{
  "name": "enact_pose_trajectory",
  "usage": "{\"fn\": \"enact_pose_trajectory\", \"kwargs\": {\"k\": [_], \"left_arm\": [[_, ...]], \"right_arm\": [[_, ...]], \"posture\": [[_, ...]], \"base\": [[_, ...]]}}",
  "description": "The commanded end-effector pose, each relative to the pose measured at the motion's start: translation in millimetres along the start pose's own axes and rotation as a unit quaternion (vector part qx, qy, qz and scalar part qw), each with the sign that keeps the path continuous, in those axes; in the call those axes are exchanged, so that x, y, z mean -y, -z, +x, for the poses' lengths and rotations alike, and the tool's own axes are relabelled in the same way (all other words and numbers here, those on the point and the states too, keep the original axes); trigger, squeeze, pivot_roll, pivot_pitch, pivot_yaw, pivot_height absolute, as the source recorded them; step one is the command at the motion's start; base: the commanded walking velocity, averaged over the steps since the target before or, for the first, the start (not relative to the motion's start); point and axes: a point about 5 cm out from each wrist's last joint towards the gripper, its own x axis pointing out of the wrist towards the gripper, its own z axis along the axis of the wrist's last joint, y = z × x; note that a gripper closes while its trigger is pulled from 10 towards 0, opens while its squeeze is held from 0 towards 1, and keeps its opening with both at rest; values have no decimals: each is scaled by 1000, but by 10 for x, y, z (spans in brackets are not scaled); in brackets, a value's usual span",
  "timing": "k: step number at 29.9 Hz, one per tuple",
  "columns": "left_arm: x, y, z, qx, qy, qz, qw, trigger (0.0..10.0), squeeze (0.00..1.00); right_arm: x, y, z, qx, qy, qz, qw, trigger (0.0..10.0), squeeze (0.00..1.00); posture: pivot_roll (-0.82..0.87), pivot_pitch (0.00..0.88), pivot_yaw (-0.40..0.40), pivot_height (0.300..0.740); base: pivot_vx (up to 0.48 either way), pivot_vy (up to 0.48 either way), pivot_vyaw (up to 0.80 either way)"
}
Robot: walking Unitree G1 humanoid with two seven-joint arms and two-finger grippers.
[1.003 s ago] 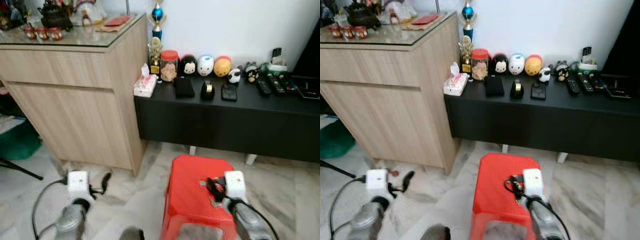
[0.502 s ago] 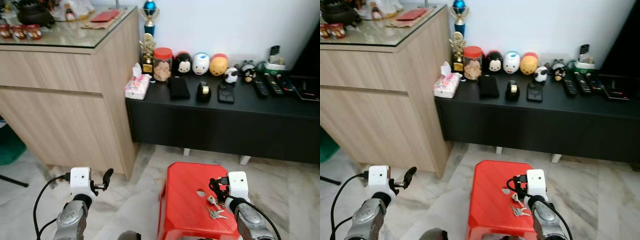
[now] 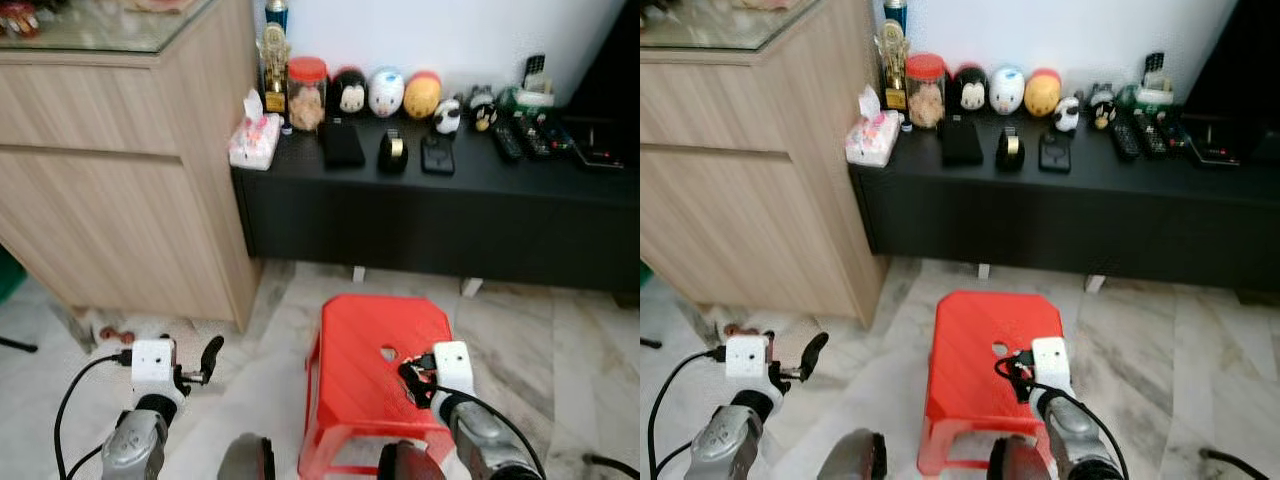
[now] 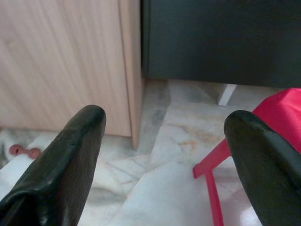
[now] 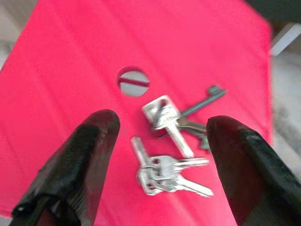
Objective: Hang keys on a hook
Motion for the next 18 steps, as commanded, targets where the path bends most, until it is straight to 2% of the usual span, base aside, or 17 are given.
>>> {"fn": "enact_pose_trajectory", "kwargs": {"k": [1, 9, 13, 18], "left_arm": [[22, -38, -7, 5, -1, -8, 1000, 10000, 0], [173, -500, 127, 79, 6, -23, 997, 10000, 0], [222, -588, 104, 87, 5, -39, 995, 10000, 0], [220, -600, 65, 81, -3, -50, 995, 10000, 0]], "right_arm": [[-42, -45, 21, 5, -11, 0, 1000, 10000, 0], [-221, -247, 92, 40, -34, 1, 999, 10000, 0], [-189, -305, 98, 52, -19, -3, 998, 10000, 0], [-99, -287, 75, 61, 7, 11, 998, 10000, 0]], "posture": [[183, 261, -68, 642], [197, 305, -94, 642], [201, 304, -108, 642], [201, 298, -110, 642]], "base": [[0, 0, 0], [0, 0, 0], [0, 0, 0], [0, 0, 0]]}}
